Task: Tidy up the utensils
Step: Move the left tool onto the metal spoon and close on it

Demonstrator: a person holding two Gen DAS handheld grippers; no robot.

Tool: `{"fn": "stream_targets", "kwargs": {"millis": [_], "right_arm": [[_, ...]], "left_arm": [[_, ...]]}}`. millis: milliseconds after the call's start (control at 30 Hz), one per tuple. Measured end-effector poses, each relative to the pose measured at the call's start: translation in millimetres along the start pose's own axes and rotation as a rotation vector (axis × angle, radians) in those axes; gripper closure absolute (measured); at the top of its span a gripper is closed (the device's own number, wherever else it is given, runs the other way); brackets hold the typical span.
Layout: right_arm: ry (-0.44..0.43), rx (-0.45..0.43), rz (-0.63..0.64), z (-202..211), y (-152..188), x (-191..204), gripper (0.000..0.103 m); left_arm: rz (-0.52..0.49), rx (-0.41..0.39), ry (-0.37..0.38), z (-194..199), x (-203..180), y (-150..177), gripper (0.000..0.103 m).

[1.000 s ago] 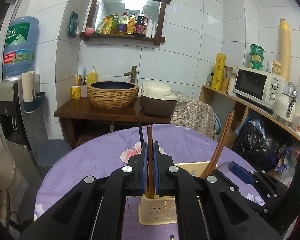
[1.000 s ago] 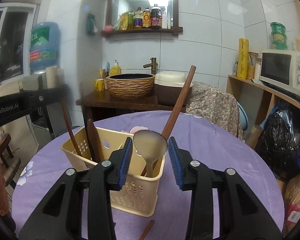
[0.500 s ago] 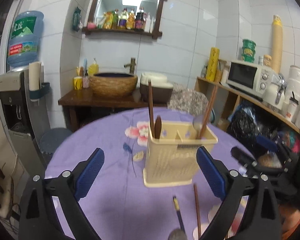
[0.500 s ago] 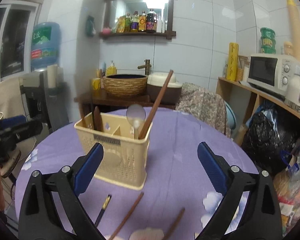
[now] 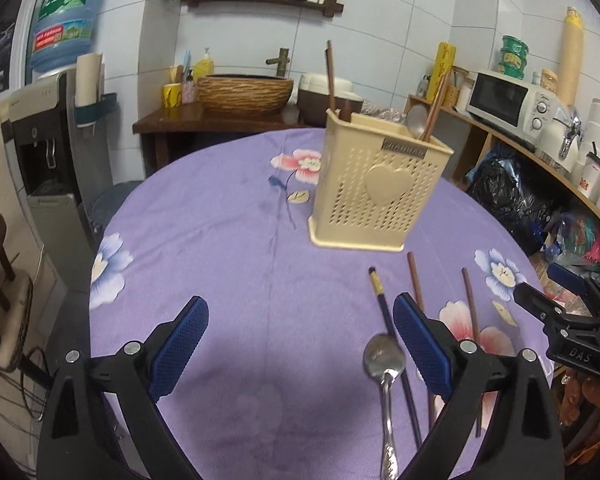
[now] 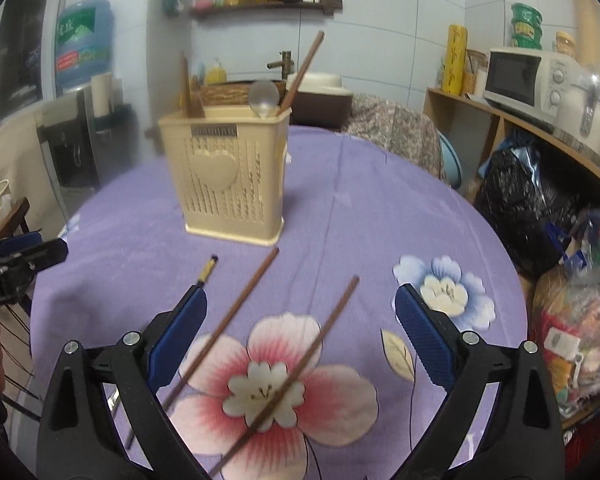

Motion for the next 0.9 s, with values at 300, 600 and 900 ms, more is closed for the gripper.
{"fn": "stream_targets", "kwargs": {"millis": [300, 600, 900], "right_arm": [[0.032, 0.119, -0.015, -15.5, 44.6, -10.1, 0.009], [0.025, 0.13, -0.021, -17.4, 46.3, -12.2, 0.009], [0.006, 0.143, -0.034, -18.4, 49.0, -11.3, 0.009]], "left_arm": [[-0.028, 0.1, 0.045, -11.2, -10.1, 36.8, 0.012], [-0.074, 0.231, 0.103, -40.9, -38.3, 64.5, 0.035], [-0.21, 0.286, 0.039, -67.7, -57.8, 74.0, 0.054]]}}
Point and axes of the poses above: each gripper's, at about its wrist camera, not at the fingertips, and z roughly against the way its jaws point, x to its left, y to its underside, the point moved 6 cm from there along -z, roughly the way its jaws point, and after that the axes turned 14 degrees about y, right-handed, at the moved point
